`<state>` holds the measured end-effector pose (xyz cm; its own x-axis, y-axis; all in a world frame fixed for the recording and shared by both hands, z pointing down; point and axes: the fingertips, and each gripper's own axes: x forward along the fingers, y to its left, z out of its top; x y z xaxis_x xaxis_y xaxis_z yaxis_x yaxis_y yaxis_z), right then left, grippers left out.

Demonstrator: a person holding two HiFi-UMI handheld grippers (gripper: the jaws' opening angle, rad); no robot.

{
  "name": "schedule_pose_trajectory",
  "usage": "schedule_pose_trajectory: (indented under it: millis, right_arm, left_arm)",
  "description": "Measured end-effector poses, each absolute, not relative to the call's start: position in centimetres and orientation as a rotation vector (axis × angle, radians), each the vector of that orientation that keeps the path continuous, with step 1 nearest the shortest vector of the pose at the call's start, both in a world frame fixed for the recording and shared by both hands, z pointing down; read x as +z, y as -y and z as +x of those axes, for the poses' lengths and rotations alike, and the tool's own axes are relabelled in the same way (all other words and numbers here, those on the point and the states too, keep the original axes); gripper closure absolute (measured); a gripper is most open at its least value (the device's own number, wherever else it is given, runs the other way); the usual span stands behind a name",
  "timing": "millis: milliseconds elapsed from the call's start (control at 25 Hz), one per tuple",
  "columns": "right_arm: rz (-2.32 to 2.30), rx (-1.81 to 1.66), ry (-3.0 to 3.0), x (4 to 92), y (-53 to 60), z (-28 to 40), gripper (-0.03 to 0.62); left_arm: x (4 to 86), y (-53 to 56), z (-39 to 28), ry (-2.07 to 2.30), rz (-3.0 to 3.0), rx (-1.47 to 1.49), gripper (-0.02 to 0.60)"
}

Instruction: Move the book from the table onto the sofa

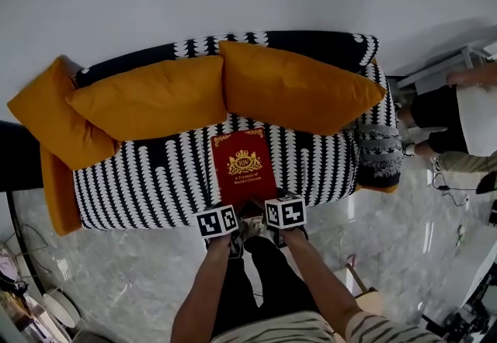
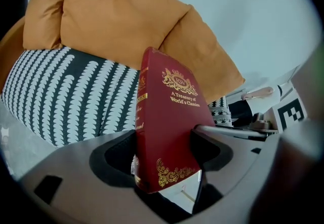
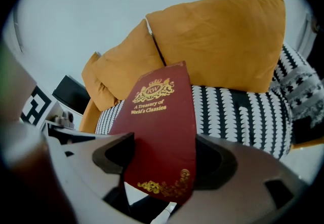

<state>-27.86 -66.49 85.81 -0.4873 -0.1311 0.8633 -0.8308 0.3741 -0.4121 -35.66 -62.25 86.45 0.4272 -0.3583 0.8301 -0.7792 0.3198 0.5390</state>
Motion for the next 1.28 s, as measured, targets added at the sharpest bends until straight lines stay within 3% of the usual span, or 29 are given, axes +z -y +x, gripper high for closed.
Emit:
schedule_pose_trajectory:
  millis: [440,1280]
  right_arm:
    - [0.871,1.204,1.802,92.9,66.8,-27.3,0.233]
    - [0.834,1.232,1.756,99.4,65.7,-27.5,0.233]
  left_arm:
    - [93.7,62.4,-35.4,1.135,1.220,0.376,0.235]
    - [100.0,61.4,-35.4,1.092,1.212,0.439,0.235]
